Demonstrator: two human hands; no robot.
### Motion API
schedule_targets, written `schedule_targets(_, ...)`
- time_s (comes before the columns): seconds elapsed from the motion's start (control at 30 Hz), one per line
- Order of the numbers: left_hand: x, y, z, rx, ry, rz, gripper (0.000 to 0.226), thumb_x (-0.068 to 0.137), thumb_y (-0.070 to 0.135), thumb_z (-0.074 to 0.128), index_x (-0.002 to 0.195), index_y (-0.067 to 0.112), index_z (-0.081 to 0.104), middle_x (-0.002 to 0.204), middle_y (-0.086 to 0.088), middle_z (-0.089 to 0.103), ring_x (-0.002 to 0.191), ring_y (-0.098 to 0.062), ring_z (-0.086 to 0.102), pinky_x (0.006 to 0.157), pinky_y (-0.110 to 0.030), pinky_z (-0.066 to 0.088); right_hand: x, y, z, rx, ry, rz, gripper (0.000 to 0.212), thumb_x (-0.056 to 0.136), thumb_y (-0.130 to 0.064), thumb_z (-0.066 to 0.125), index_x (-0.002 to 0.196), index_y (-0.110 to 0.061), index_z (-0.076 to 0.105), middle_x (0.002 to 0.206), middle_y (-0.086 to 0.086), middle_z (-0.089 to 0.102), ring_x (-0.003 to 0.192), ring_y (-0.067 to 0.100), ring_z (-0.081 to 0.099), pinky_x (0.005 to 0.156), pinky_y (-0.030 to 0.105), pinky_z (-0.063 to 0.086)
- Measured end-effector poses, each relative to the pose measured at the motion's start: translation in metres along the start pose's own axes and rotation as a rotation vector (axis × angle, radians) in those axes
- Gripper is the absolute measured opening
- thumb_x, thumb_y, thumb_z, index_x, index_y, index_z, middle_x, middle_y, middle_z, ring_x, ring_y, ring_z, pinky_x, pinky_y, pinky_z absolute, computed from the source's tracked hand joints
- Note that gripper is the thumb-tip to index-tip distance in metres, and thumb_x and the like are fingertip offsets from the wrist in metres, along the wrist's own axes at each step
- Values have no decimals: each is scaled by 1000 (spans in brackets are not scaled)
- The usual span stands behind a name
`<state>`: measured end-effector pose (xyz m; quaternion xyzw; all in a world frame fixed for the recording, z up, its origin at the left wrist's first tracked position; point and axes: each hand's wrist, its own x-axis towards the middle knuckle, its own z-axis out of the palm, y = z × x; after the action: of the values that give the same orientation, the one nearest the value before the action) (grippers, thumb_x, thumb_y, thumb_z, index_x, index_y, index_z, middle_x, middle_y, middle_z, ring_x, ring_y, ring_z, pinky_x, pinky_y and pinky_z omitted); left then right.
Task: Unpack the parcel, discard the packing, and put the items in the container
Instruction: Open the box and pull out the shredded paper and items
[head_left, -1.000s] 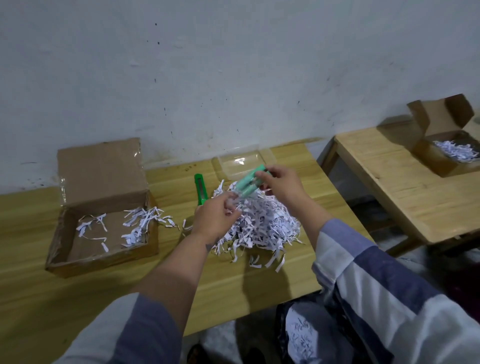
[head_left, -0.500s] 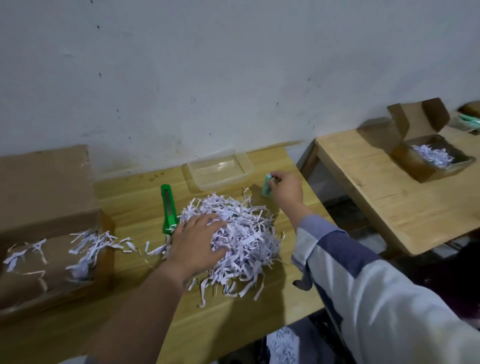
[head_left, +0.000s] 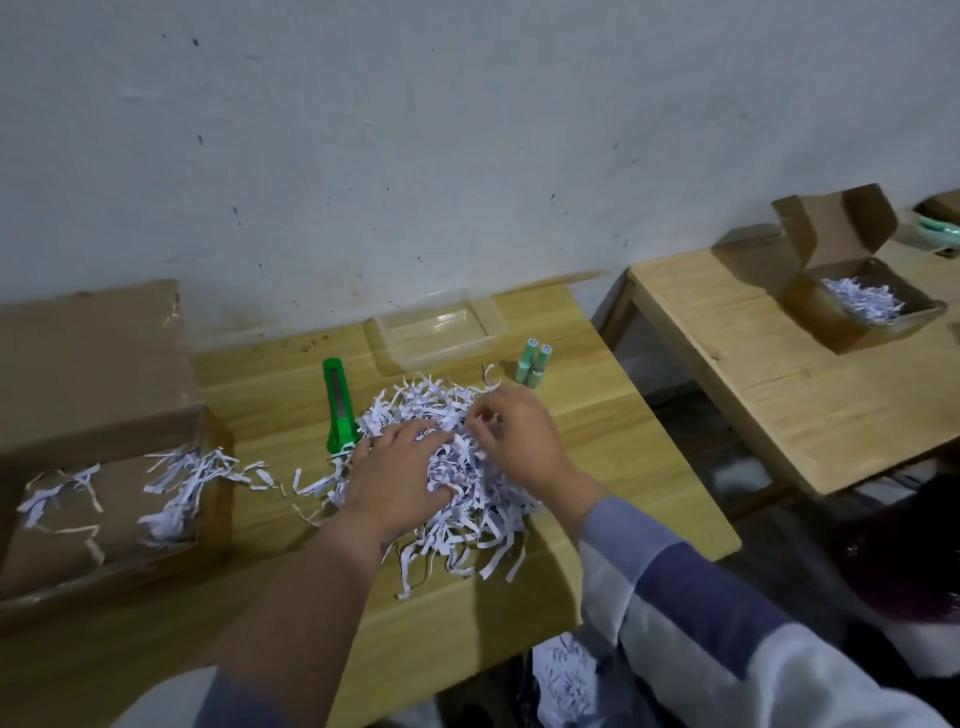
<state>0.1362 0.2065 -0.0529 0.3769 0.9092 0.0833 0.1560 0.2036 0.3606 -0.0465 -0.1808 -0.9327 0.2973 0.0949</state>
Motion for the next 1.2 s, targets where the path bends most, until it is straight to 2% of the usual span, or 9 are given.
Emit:
schedule_targets(0.2, -17, -14, 5, 29, 5, -11, 62, 81, 41, 64, 137, 40, 37, 152, 13, 26, 141, -17, 20, 112, -44, 20, -31, 12, 11, -214, -83, -127, 17, 84, -29, 61, 99, -21, 65, 112, 4, 53, 103, 25, 49, 82, 38, 47)
schedule_targets(0.37, -40, -30, 10, 47, 52, -28, 54, 80, 42, 64, 130, 39, 44, 150, 14, 29, 140, -16, 22, 113, -40, 19, -41, 26, -3, -224, -154, -9, 22, 84, -35, 51, 95, -21, 65, 113, 0, 52, 100, 21, 52, 85, 36, 47)
schedule_targets(0.47, -43, -31, 10, 31, 53, -27, 52, 78, 43, 64, 127, 39, 46, 149, 13, 30, 140, -16, 22, 113, -42, 18, -37, 19, -7, -287, -32, 43, 37, 91, -44, 39, 92, -22, 67, 107, -3, 56, 102, 17, 46, 86, 35, 35)
schedule_targets(0.53, -43, -29, 11, 27, 48, -31, 53, 78, 44, 63, 127, 38, 46, 149, 13, 30, 141, -16, 21, 113, -42, 17, -28, 7, -6, -294, 45, 21, 32, 93, -44, 42, 95, -24, 67, 106, -5, 61, 103, 17, 47, 88, 36, 34)
schedule_targets(0.63, -43, -26, 15, 42, 55, -40, 54, 79, 45, 62, 129, 38, 44, 150, 13, 29, 141, -16, 20, 113, -43, 18, -12, -11, -1, -284, -145, -20, 18, 90, -30, 51, 103, -27, 64, 112, -4, 62, 109, 22, 50, 96, 40, 35)
schedule_targets(0.77, -46, -25, 18, 53, 64, -37, 55, 80, 46, 61, 132, 38, 42, 150, 12, 28, 140, -16, 21, 112, -44, 19, 1, -19, 5, -343, -365, 127, 48, 78, -26, 63, 122, -27, 44, 127, 5, 51, 120, 31, 44, 105, 49, 31)
schedule_targets(0.93, -45, -27, 17, 32, 29, -50, 57, 82, 45, 61, 135, 38, 40, 152, 12, 25, 141, -18, 19, 113, -46, 17, 4, -11, 1, -257, -378, 262, 66, 70, -24, 73, 127, -25, 41, 128, 6, 47, 116, 30, 50, 103, 51, 37)
schedule_targets(1.03, -45, -26, 16, 38, 3, -59, 59, 83, 46, 60, 137, 37, 38, 153, 12, 24, 141, -19, 18, 113, -46, 18, 1, -11, -5, -247, -382, 307, 64, 71, -27, 73, 128, -17, 45, 127, 6, 48, 113, 27, 52, 102, 44, 37)
schedule_targets(1.2, -43, -22, 12, 23, -32, -79, 57, 84, 46, 58, 136, 38, 38, 152, 11, 24, 141, -19, 18, 113, -46, 18, -2, -11, -23, 85, -384, 450, 66, 70, -30, 75, 126, -15, 44, 126, 6, 35, 101, 26, 52, 94, 39, 52)
